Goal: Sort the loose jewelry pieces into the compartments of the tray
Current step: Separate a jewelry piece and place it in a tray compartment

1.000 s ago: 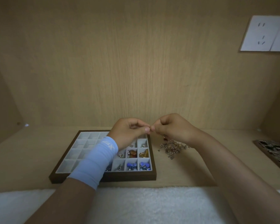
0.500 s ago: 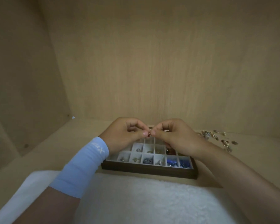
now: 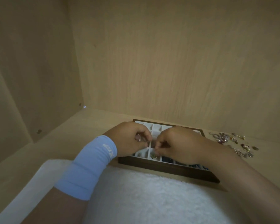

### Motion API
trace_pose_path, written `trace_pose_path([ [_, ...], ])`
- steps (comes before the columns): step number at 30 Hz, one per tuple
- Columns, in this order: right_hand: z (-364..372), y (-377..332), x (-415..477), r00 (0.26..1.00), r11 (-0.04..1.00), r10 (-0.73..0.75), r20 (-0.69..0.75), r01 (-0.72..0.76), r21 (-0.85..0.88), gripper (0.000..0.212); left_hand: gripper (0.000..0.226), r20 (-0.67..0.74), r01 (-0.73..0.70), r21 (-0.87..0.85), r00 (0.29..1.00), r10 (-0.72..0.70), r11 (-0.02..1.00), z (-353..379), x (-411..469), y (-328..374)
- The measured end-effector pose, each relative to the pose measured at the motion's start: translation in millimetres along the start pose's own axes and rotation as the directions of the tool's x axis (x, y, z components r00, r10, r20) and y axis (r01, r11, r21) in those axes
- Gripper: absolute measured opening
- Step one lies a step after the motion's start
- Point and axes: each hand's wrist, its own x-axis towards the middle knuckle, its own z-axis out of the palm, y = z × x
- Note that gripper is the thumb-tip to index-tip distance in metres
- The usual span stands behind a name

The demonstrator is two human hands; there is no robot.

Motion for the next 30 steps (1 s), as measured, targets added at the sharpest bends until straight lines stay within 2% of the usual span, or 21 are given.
trace_pose_path([
  [7,5,-9,1,0.999,0.987,-0.018,-0.028,0.013,-0.162,0.015,0.014,0.013,-0.058,0.120,0.998,0.057,0.991,8,-1,6],
  [12,7,-11,-2,1.000,0.990,0.023,-0.008,-0.024,-0.137,0.020,0.010,0.018,-0.074,0.147,0.997,0.072,0.986,16,-2,10],
  [16,5,-11,-6,0.997,0.996,0.078,-0.016,-0.079,-0.035,0.016,0.020,0.098,-0.063,0.141,0.994,0.050,0.988,11,-7,12],
  [26,8,-29,15,0.982,0.972,0.185,0.027,-0.179,-0.151,0.019,0.019,0.137,-0.045,0.168,0.990,0.021,0.985,9,-10,17],
  [30,0,-27,12,0.969,0.973,0.226,0.102,-0.218,-0.079,0.021,0.020,0.140,-0.039,0.160,0.990,0.016,0.986,8,-10,14],
])
